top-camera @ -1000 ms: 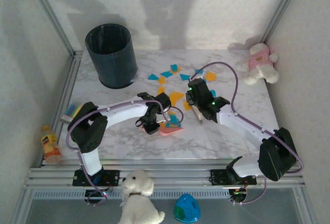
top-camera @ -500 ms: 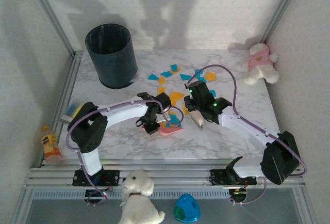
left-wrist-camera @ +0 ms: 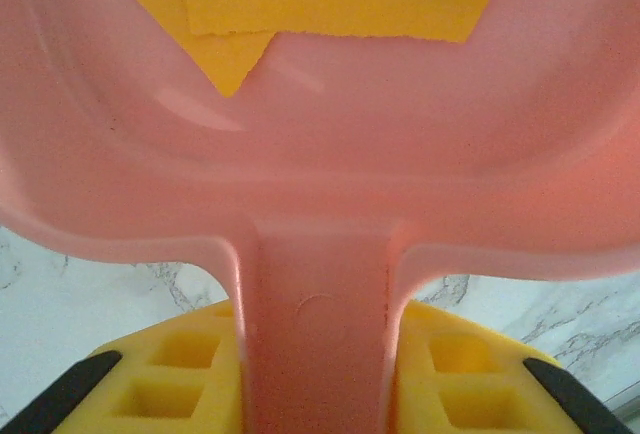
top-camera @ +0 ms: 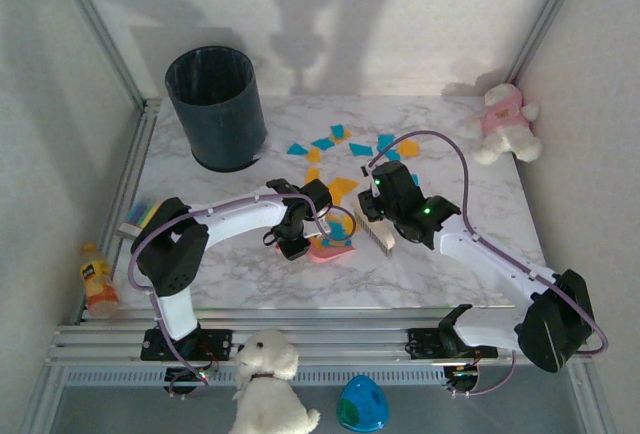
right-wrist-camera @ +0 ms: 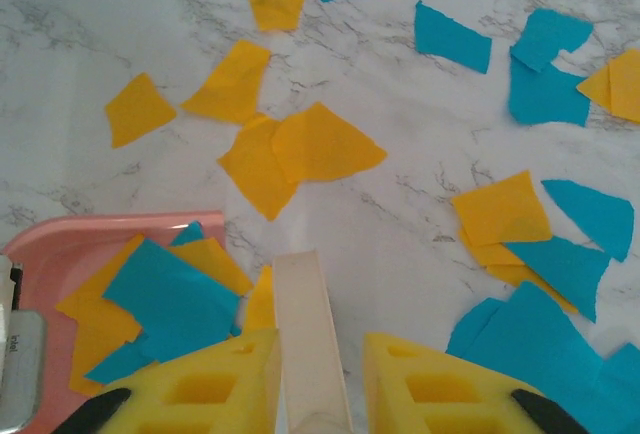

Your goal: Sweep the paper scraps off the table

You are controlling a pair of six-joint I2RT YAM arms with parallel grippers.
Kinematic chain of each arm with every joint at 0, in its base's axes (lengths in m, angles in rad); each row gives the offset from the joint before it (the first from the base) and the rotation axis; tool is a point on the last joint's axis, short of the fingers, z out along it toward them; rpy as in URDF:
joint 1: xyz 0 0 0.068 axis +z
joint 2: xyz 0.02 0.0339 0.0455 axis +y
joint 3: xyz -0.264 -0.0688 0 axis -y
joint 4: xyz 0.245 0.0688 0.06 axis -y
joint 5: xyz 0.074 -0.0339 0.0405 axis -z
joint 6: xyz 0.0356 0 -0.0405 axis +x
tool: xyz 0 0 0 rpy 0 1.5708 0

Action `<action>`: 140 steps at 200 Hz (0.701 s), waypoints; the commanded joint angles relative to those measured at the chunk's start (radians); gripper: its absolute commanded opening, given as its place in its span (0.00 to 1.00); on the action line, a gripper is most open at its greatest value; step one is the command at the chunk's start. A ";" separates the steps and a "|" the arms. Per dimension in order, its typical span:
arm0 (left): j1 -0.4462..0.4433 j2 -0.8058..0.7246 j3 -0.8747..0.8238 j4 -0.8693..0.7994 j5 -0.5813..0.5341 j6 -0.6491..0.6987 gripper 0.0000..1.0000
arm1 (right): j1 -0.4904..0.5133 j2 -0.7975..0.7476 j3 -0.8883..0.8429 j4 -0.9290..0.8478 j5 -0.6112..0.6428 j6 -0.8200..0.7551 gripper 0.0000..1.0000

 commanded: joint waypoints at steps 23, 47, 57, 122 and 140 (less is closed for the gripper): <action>0.003 -0.020 -0.011 -0.031 -0.001 0.012 0.00 | 0.009 -0.053 -0.020 0.031 0.054 0.076 0.00; 0.001 -0.022 -0.010 -0.030 0.002 0.012 0.00 | 0.008 -0.062 -0.030 0.028 0.125 0.117 0.00; 0.001 -0.023 -0.009 -0.030 0.002 0.013 0.00 | 0.009 -0.065 -0.037 0.031 0.148 0.131 0.00; -0.004 -0.027 -0.004 -0.031 0.011 0.020 0.00 | 0.011 -0.035 -0.056 0.065 0.164 0.156 0.00; -0.003 -0.023 -0.002 -0.030 0.014 0.018 0.00 | 0.015 -0.016 -0.056 0.071 0.153 0.163 0.00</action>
